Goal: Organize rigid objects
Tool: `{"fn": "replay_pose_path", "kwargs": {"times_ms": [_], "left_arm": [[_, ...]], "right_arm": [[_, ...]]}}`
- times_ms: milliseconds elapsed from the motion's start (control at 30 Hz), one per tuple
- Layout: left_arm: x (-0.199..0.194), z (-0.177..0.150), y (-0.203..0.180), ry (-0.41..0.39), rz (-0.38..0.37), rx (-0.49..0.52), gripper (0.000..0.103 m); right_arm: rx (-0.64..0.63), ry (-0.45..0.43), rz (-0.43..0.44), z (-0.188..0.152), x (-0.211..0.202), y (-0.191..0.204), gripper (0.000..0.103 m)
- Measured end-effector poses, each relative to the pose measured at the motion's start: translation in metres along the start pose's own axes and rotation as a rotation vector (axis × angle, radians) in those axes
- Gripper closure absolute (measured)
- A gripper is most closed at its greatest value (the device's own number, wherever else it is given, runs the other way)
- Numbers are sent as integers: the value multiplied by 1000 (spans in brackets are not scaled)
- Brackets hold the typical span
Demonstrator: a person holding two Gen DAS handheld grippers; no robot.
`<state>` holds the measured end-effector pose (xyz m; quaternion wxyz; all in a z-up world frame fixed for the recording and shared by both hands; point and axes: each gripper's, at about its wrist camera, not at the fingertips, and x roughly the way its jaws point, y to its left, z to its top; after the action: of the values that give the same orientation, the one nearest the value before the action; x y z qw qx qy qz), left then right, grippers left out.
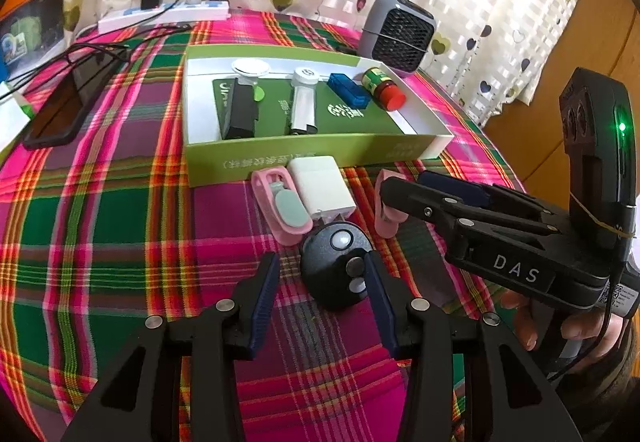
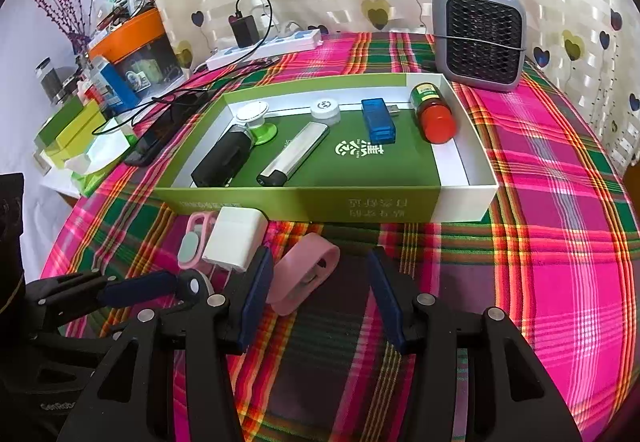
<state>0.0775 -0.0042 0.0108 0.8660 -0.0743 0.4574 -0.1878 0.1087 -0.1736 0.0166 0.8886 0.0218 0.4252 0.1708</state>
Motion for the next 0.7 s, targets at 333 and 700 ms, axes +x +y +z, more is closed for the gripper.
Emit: {"fn": "replay_pose_path", "kwargs": {"times_ms": [333,700], "left_arm": [[3,2,-3,2,-5,-4,60],[5,4,-3,-5,-24,-30,72]], "right_arm": [[-46,-8,-58,-2,-6,-1,53],[-38,-2,-57,-3,-8,-5,53]]}}
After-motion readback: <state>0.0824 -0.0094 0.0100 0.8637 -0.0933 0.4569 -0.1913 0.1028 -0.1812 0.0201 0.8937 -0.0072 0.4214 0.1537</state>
